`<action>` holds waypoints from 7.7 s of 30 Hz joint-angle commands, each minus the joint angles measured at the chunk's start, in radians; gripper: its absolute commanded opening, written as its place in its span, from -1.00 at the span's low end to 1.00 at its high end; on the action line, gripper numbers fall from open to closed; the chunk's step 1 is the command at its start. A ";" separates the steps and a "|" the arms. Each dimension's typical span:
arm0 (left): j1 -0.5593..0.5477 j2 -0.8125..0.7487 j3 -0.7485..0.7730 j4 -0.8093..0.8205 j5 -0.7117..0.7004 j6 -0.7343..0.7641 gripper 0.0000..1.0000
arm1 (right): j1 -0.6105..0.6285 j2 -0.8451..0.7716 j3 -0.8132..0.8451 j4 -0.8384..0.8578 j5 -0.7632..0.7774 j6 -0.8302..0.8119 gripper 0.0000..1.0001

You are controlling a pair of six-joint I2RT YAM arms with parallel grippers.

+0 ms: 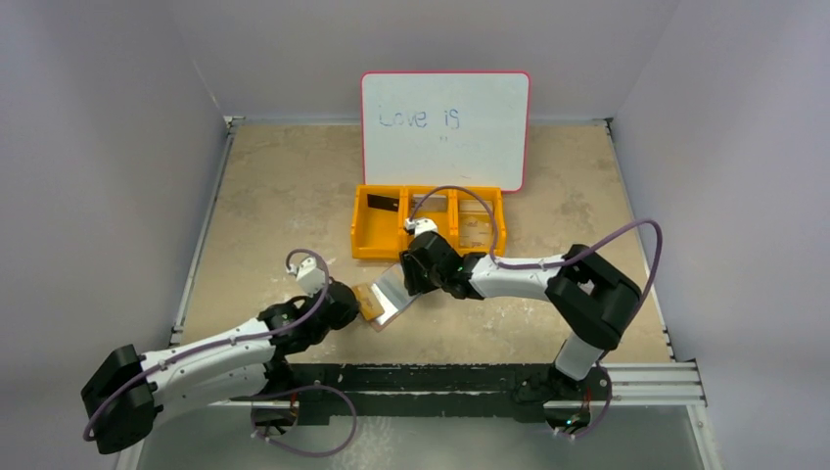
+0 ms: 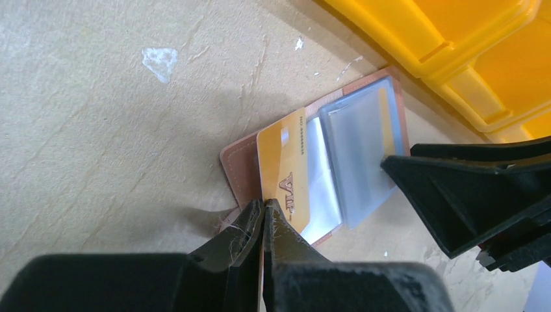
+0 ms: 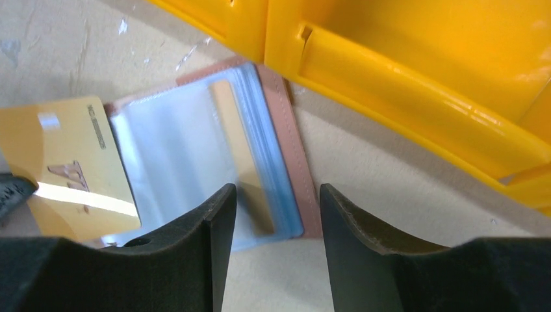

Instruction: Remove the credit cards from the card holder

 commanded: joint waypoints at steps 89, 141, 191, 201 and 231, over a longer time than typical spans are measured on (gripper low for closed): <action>0.094 0.237 -0.061 0.250 0.101 0.116 -1.00 | -0.080 0.188 -0.020 0.402 -0.647 0.373 -0.59; 0.095 0.048 0.236 -0.082 -0.042 0.259 -0.14 | -0.521 -0.365 0.350 -0.611 -0.388 -1.190 -1.00; 0.096 -0.082 0.278 -0.249 -0.134 0.308 0.17 | -0.594 0.153 0.598 -0.830 -0.361 -1.328 -0.94; 0.096 -0.015 0.318 -0.245 -0.137 0.365 0.20 | -0.594 0.188 0.683 -0.862 -0.369 -1.338 -0.86; 0.096 0.037 0.292 -0.171 -0.079 0.305 0.24 | -0.591 -0.330 0.189 -0.023 -0.619 -0.306 -0.39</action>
